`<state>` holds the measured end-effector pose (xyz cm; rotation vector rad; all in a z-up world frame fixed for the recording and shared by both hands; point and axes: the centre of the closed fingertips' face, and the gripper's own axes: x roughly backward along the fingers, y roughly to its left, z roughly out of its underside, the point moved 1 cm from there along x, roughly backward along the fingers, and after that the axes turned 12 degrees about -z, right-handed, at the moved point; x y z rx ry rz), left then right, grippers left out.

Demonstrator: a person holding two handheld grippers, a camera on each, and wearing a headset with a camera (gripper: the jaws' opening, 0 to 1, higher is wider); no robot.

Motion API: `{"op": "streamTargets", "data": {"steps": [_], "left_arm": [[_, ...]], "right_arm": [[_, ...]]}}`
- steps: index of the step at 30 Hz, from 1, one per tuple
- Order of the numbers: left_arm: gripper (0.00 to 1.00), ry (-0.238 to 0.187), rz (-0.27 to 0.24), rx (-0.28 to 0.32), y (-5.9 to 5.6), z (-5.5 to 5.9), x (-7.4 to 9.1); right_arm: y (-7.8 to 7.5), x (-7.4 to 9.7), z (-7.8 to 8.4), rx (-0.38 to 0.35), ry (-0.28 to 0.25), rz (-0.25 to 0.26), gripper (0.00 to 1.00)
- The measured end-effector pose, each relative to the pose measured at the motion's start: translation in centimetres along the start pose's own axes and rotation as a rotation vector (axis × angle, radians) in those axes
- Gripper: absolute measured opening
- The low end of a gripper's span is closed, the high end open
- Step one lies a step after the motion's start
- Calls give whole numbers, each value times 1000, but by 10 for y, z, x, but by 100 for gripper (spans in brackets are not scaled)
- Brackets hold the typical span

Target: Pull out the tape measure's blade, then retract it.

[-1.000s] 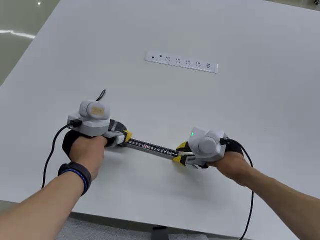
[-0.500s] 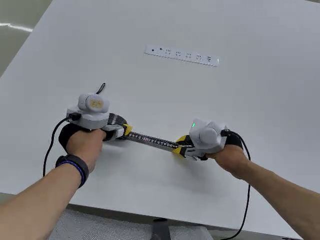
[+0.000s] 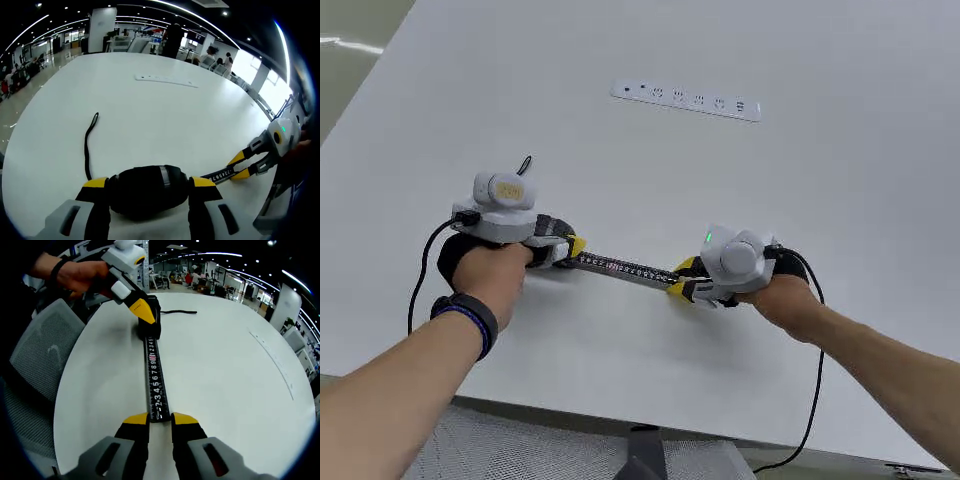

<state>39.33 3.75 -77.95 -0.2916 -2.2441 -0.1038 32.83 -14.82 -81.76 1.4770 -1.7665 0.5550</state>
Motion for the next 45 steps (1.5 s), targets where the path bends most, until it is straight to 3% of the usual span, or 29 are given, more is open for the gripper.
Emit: {"op": "streamTargets", "data": {"steps": [7,10,18,45], "left_arm": [[60,-1,7,-8,0,0,-1],[60,-1,11,-4,0,0,-1],[59,14,21,25,0,-1,-1],[58,32,2,88,3,-1,1]], "right_arm": [[1,0,1,9,-11,-2,15],[-1,-1,1,-26,-29,-3,14],[-8,0,-2,-59,-17,19,13],[-15,-7,-11,-78,-19,6,12]]}}
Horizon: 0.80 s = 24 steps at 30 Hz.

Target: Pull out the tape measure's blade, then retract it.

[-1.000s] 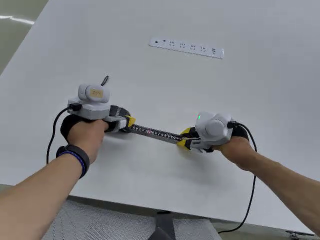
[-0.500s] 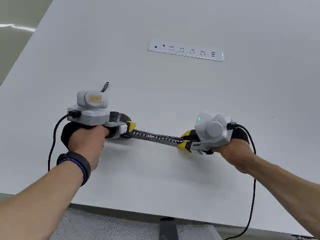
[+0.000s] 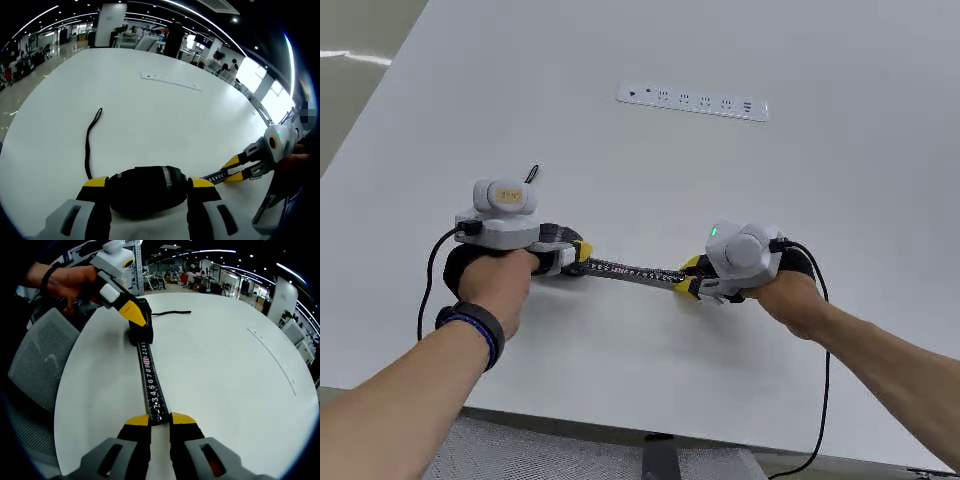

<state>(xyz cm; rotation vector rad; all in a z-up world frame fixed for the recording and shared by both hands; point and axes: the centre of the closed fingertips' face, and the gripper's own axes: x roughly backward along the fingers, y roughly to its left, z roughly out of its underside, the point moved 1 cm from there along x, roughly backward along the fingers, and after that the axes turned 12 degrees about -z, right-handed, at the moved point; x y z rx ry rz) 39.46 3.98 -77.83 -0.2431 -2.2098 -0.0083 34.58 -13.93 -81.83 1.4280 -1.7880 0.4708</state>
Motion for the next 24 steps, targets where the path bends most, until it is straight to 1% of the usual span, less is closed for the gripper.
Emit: {"op": "streamTargets", "data": {"steps": [7,12,14,16,17,18,19,20,24], "left_arm": [[58,3,8,21,1,0,1],[58,3,3,16,0,1,1],[58,1,-4,6,0,1,1],[59,0,-6,1,1,0,1],[59,-1,-9,1,0,0,0],[60,-5,-15,-12,0,1,0],[60,-7,-18,-11,0,1,0],[60,-11,-27,-10,0,2,0],[62,-13,-32,-12,-1,2,0]], "right_arm": [[-2,0,-2,14,14,-12,12],[-3,-2,-3,21,36,-17,13],[-4,-1,-1,22,22,-13,13],[-4,1,0,1,-1,-14,14],[-4,1,0,2,-2,-12,15],[-4,0,0,10,-9,-7,15],[-3,1,1,10,-12,-5,15],[-4,1,0,-3,-25,2,15],[-4,1,0,-6,-29,5,16]]}}
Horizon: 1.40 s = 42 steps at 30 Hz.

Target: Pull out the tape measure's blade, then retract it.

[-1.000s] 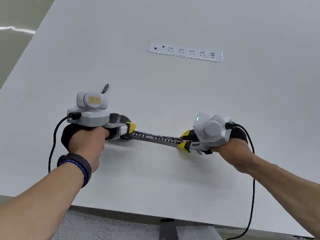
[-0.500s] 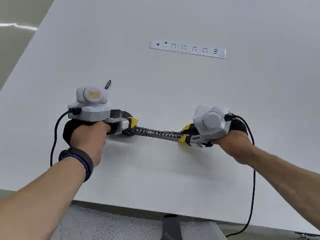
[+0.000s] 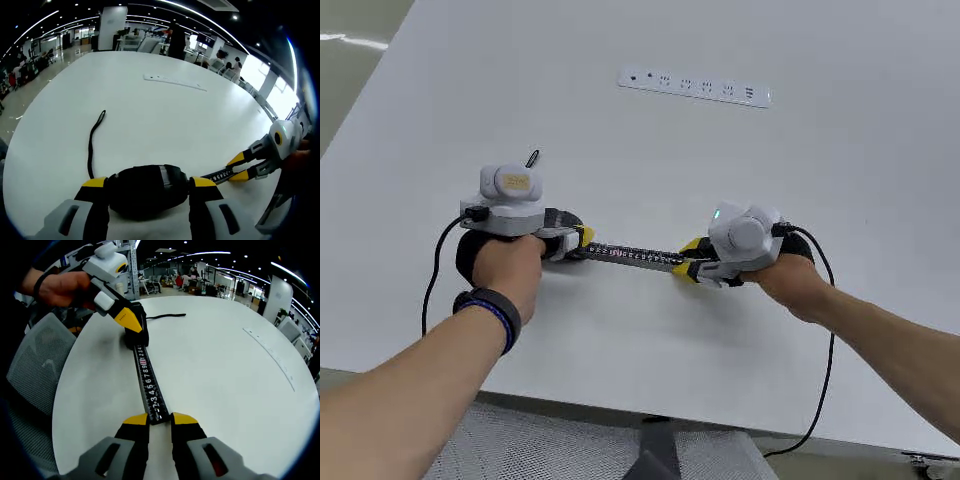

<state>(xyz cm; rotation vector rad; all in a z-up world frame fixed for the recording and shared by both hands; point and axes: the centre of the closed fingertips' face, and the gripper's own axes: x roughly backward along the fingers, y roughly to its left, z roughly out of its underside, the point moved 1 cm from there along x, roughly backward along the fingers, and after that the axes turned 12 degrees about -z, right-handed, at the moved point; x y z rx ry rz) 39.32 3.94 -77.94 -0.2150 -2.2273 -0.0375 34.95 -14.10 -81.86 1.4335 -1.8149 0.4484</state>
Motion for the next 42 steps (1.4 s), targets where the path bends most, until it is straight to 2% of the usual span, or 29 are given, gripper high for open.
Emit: {"op": "streamTargets", "data": {"steps": [4,8,13,22,24,27,30,42], "left_arm": [[64,-17,-131,18,1,5,-3],[66,-17,-179,29,2,2,-6],[67,-16,-211,38,3,2,-7],[64,-14,-214,10,4,4,-4],[64,-18,-211,7,5,5,-3],[64,-18,-205,9,5,4,-3],[64,-12,-198,16,5,5,-1],[63,-9,-193,29,4,4,-1]], "right_arm": [[0,-1,-1,-44,-42,52,17],[0,0,-2,-65,-51,78,16],[3,1,-2,-63,-61,76,16],[4,0,-4,-32,-74,45,15],[8,-4,-9,-32,-93,22,15],[12,-11,-21,-1,-90,10,14],[12,-16,-27,7,-96,10,14],[7,-21,-31,-2,-118,7,14]]}}
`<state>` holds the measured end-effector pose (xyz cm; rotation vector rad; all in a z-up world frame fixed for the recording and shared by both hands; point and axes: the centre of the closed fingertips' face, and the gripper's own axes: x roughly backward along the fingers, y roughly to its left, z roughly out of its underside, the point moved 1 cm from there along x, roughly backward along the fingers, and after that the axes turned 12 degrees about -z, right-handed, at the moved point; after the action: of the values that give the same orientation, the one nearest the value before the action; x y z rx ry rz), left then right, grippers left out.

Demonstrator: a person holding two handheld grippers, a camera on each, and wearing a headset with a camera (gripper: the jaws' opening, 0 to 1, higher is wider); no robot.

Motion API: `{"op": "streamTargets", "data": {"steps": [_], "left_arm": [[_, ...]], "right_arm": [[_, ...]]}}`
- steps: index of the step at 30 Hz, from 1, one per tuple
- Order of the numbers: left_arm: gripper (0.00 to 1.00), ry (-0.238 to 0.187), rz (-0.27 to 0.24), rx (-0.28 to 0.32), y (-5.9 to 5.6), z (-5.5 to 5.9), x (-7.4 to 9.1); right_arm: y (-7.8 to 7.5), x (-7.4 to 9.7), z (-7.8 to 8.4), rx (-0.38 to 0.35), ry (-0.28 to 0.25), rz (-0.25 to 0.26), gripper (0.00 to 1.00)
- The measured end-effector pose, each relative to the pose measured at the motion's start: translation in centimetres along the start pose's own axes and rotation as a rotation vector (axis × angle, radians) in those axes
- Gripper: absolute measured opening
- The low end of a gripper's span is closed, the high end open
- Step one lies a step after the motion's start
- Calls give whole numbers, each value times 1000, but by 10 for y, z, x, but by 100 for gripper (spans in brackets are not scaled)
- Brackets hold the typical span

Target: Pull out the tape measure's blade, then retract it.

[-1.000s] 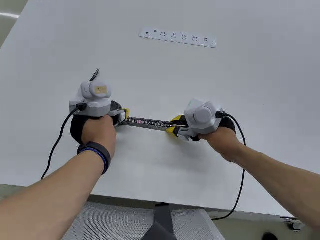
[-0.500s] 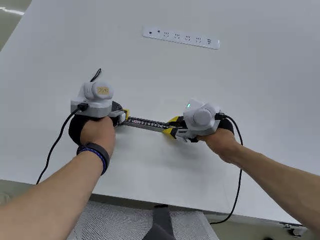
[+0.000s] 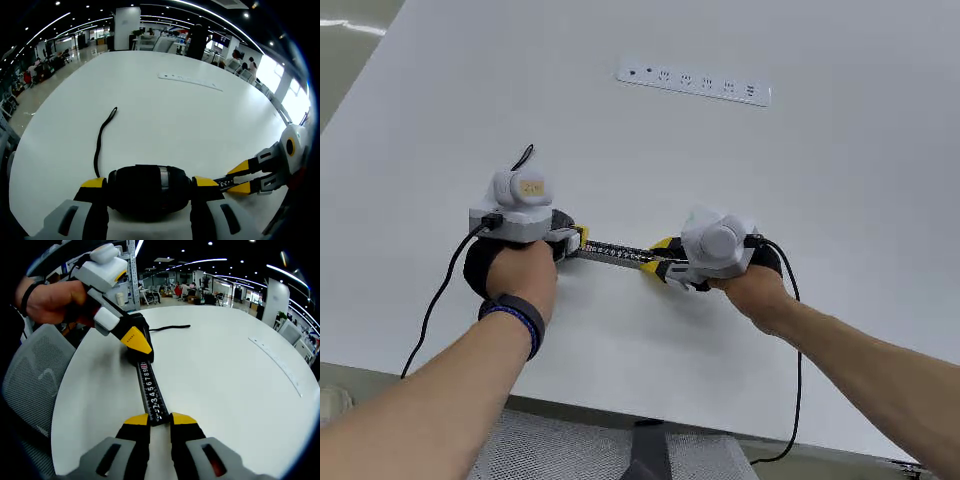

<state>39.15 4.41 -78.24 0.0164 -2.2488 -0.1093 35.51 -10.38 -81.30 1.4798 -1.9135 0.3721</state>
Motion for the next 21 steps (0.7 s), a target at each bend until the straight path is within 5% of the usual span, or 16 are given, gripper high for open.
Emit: {"op": "streamTargets", "data": {"steps": [21], "left_arm": [[63,9,17,23,0,1,-2]], "right_arm": [[-4,-11,-7,4,5,-38,14]]}}
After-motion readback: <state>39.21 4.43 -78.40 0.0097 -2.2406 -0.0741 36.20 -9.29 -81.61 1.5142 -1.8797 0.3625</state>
